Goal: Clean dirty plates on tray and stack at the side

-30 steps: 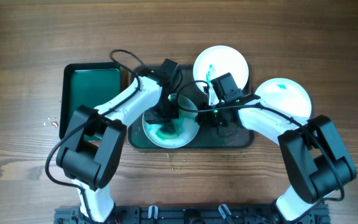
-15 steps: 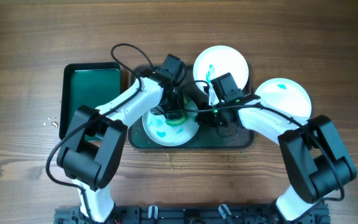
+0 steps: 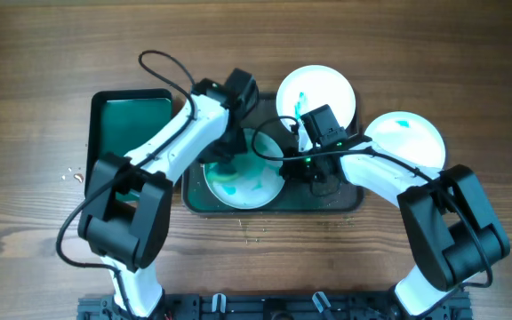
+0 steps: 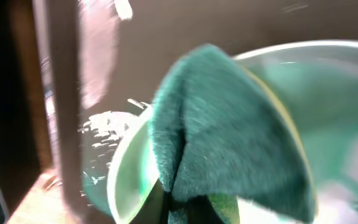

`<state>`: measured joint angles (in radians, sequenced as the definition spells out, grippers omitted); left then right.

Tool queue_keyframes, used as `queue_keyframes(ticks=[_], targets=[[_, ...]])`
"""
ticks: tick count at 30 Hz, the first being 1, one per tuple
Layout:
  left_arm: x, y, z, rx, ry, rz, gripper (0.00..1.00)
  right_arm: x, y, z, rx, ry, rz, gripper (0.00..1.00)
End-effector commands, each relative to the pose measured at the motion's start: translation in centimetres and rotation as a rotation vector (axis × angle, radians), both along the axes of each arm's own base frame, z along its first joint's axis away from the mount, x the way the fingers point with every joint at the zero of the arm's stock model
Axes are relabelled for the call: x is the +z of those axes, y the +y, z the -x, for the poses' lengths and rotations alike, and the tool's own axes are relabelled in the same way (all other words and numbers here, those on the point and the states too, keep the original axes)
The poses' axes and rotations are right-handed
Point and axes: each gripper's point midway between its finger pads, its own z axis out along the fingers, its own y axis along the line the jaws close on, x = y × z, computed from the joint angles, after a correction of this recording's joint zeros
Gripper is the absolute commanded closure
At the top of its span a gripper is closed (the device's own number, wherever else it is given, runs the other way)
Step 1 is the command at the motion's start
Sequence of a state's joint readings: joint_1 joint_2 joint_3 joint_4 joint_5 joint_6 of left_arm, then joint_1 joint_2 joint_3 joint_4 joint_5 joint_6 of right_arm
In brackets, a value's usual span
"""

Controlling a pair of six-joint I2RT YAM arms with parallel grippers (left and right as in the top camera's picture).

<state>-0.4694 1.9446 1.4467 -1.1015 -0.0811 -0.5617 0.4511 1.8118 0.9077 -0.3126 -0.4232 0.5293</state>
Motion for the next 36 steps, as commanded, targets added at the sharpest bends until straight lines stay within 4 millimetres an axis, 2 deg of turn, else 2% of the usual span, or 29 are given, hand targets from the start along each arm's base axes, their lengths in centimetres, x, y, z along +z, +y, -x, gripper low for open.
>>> queue_keyframes(ticks=[1, 3, 5, 8, 12, 13, 19, 24, 28, 36], targets=[[5.8, -1.8, -2.3, -0.063, -0.110, 0.174, 0.96, -1.3, -1.4, 0.7, 0.010, 0.016, 0.071, 0.96], [7.0, -0.7, -3.2, -0.030, -0.149, 0.187, 0.96, -0.4, -1.3, 0.3, 0.028, -0.011, 0.066, 0.96], [7.2, 0.8, -3.8, 0.014, -0.158, 0.185, 0.96, 0.9, -1.7, -0.1, 0.015, -0.038, 0.095, 0.96], [7.0, 3.6, -4.7, 0.088, -0.161, 0.174, 0.96, 3.1, -3.7, -0.7, -0.022, -0.087, 0.199, 0.96], [7.0, 5.4, -5.2, 0.136, -0.165, 0.170, 0.96, 6.7, -6.2, -1.3, -0.061, -0.189, 0.379, 0.96], [7.0, 5.4, -5.1, 0.136, -0.162, 0.170, 0.96, 8.5, -6.9, -1.4, -0.072, -0.253, 0.452, 0.96], [6.9, 5.0, -4.7, 0.130, -0.144, 0.177, 0.96, 15.7, -9.6, -1.3, -0.165, -0.521, 0.745, 0.96], [6.9, 4.6, -4.5, 0.126, -0.136, 0.198, 0.96, 19.2, -9.8, -1.2, -0.196, -0.703, 0.918, 0.96], [6.9, 4.2, -4.4, 0.115, -0.134, 0.198, 0.96, 21.2, -9.4, -0.9, -0.196, -0.821, 1.009, 0.96], [6.9, 3.0, -4.1, 0.081, -0.132, 0.200, 0.96, 28.2, -8.6, 0.4, -0.136, -1.134, 1.377, 0.96]])
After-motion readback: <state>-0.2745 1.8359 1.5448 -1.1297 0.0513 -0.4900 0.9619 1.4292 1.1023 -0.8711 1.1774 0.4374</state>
